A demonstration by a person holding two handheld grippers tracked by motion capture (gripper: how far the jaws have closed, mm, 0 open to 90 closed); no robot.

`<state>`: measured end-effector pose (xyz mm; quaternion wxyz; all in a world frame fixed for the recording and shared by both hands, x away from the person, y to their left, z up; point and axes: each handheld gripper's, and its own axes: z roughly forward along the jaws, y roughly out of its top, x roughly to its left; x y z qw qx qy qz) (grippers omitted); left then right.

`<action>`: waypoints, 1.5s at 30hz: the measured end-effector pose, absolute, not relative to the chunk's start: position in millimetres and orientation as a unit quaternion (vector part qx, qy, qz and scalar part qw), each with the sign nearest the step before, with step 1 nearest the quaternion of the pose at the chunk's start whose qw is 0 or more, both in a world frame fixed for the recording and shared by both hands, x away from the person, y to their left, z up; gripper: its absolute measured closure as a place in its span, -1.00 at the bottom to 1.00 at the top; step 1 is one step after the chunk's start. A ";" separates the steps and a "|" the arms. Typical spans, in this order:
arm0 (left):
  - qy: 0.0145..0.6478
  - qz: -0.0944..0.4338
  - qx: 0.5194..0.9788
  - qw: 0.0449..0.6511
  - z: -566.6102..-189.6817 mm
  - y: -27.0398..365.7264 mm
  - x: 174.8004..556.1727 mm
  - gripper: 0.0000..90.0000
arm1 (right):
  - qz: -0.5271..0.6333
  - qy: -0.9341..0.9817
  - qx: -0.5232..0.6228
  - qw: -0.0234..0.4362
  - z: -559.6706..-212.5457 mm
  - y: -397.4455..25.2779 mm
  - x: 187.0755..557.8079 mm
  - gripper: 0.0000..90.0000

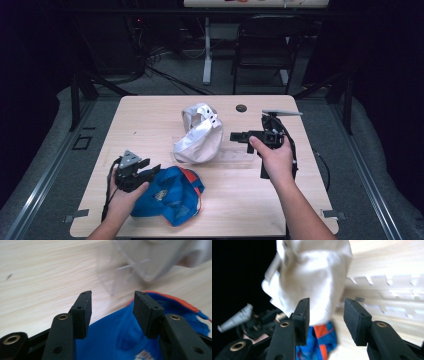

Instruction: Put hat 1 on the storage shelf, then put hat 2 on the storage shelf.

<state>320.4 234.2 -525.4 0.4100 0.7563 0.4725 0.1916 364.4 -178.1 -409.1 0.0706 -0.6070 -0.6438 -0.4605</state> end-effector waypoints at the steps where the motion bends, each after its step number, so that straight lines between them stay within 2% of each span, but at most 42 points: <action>1: 0.479 0.190 0.753 0.410 -525.8 240.4 320.4 0.09 | -0.458 -0.647 -0.606 0.068 -413.5 -179.8 360.5 0.26; 11: 0.505 0.194 0.735 0.409 -534.0 274.4 321.2 0.07 | -0.434 -0.669 -0.602 0.043 -451.8 -183.6 335.9 0.24; 23: 0.500 0.198 0.741 0.403 -546.3 281.0 314.8 0.08 | -0.417 -0.696 -0.583 0.043 -505.5 -174.5 304.2 0.25; 33: 0.501 0.205 0.744 0.391 -554.8 287.9 299.2 0.08 | -0.412 -0.708 -0.570 0.065 -533.9 -157.4 304.2 0.27; 45: 0.515 0.221 0.738 0.376 -554.9 307.7 282.4 0.07 | -0.403 -0.737 -0.527 0.129 -560.6 -111.9 311.5 0.26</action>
